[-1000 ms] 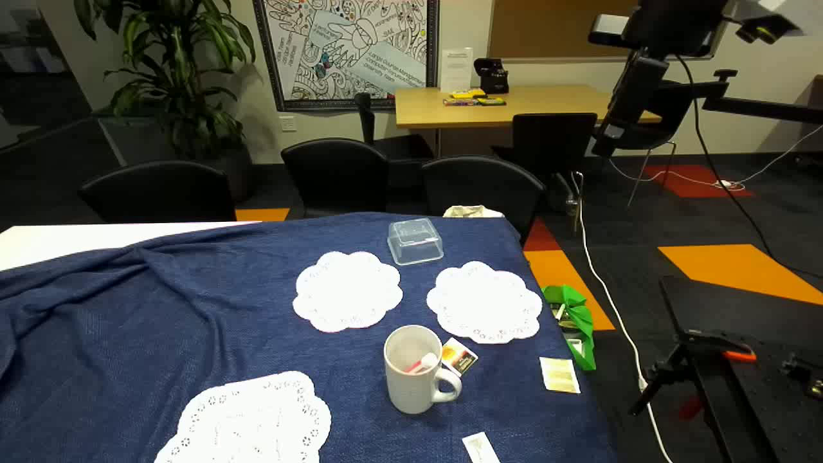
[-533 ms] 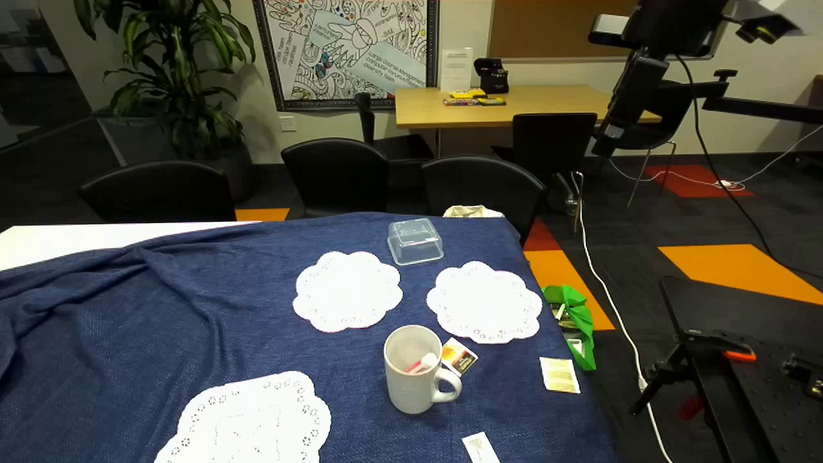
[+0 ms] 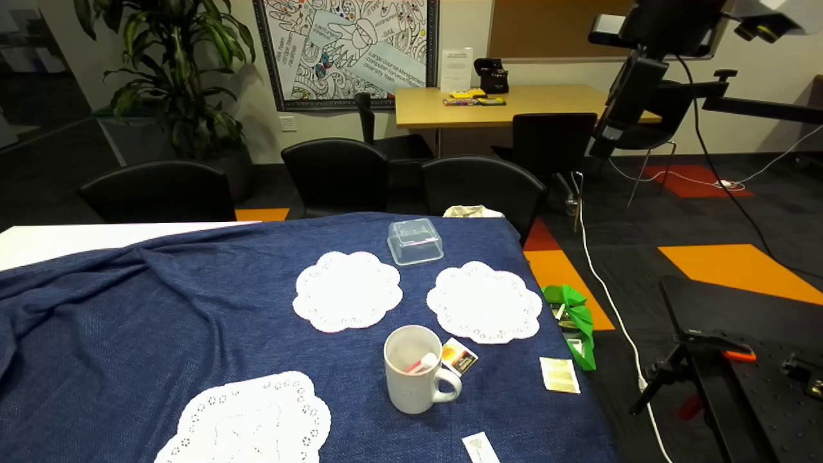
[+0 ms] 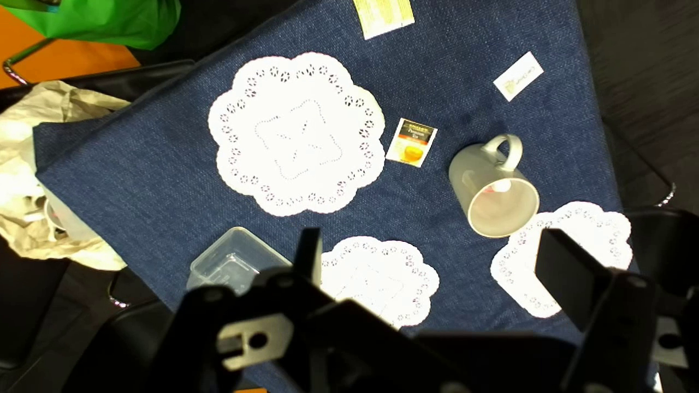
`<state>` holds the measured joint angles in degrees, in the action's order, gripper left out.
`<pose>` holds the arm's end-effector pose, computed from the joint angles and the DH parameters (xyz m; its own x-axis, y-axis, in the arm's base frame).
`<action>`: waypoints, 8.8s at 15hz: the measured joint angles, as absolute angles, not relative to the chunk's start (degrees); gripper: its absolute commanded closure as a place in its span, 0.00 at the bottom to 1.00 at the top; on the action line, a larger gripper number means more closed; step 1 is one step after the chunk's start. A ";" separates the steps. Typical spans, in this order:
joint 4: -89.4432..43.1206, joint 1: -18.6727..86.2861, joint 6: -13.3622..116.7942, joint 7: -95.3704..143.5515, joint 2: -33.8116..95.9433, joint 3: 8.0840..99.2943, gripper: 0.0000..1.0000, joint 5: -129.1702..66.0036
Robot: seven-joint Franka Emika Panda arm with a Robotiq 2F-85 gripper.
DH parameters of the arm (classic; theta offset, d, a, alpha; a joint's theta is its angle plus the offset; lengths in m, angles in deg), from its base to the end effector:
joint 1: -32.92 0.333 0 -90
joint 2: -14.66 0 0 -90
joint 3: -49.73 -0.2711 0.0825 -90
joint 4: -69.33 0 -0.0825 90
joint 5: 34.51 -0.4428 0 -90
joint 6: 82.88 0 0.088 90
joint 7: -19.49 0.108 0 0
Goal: Take the marker out of the cup and put it on the table
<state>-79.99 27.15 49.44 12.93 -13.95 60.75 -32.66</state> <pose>0.4556 -0.1297 0.3634 0.9688 -0.1458 0.2005 -0.1403 -0.9892 -0.0413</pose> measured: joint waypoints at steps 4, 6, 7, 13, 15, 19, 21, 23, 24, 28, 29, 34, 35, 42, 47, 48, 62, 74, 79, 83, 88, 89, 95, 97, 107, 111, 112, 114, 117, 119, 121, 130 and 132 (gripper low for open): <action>-77.89 27.58 49.26 12.93 -11.74 57.44 0.00 -32.51; -76.17 27.99 48.64 12.93 -9.54 56.55 0.00 -32.52; -75.21 28.37 48.32 12.93 -8.16 56.44 0.00 -32.54; -72.00 30.07 48.26 12.93 0.06 54.93 0.00 -32.56; -71.88 30.77 48.53 13.00 2.49 54.10 0.00 -32.63; -71.86 32.03 52.20 13.16 7.77 52.68 0.00 -33.36; -71.76 32.28 55.79 13.24 10.81 51.85 0.00 -33.73; -71.36 32.72 59.60 13.72 13.89 51.16 0.00 -33.73; -71.12 32.86 61.49 14.41 15.37 50.71 0.00 -33.60; -70.19 33.58 64.68 15.51 18.69 50.10 0.00 -33.40; -70.03 33.57 64.68 15.51 18.75 50.10 0.00 -33.40; -69.81 33.32 64.71 15.51 18.80 50.28 0.00 -33.46; -69.66 33.18 64.78 15.51 18.94 50.45 0.00 -33.49; -64.26 32.63 65.13 15.51 25.08 50.72 0.35 -33.54; -59.15 32.78 65.13 15.51 30.94 50.32 0.55 -33.50; -58.13 32.87 65.12 15.51 31.98 50.28 0.52 -33.50; -47.71 37.32 62.91 19.94 43.15 50.29 0.51 -31.83; -42.32 37.56 59.47 20.01 49.51 50.36 0.51 -31.81; -40.27 37.55 58.07 20.02 51.38 50.61 0.52 -31.81; -38.93 37.52 57.10 20.02 52.84 50.77 0.52 -31.81; -37.20 37.39 54.98 20.02 54.24 50.80 0.80 -31.84; -36.79 37.39 54.43 20.02 54.47 50.80 0.86 -31.85; -35.26 37.36 51.97 20.05 55.22 50.79 0.95 -31.86; -35.04 37.38 51.62 20.59 55.19 50.80 0.95 -31.84; -40.08 39.08 51.36 25.91 45.32 51.07 0.95 -28.43; -45.04 39.65 51.38 27.77 37.11 51.10 0.95 -25.62; -46.44 39.65 51.42 27.81 34.92 51.10 0.95 -25.13; -49.21 39.58 51.66 28.27 30.59 51.15 0.95 -24.02; -52.91 39.21 53.75 31.65 25.08 51.78 0.95 -21.19; -54.95 38.54 55.93 33.30 22.44 52.68 0.95 -18.58; -56.60 37.05 58.85 33.01 20.66 53.46 0.95 -16.73; -59.19 29.21 68.68 -0.05 22.04 53.40 0.79 -32.91; -58.75 28.62 68.68 -4.25 23.24 53.13 0.79 -35.05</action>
<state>-58.75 28.62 68.68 -4.25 23.24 53.13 -35.05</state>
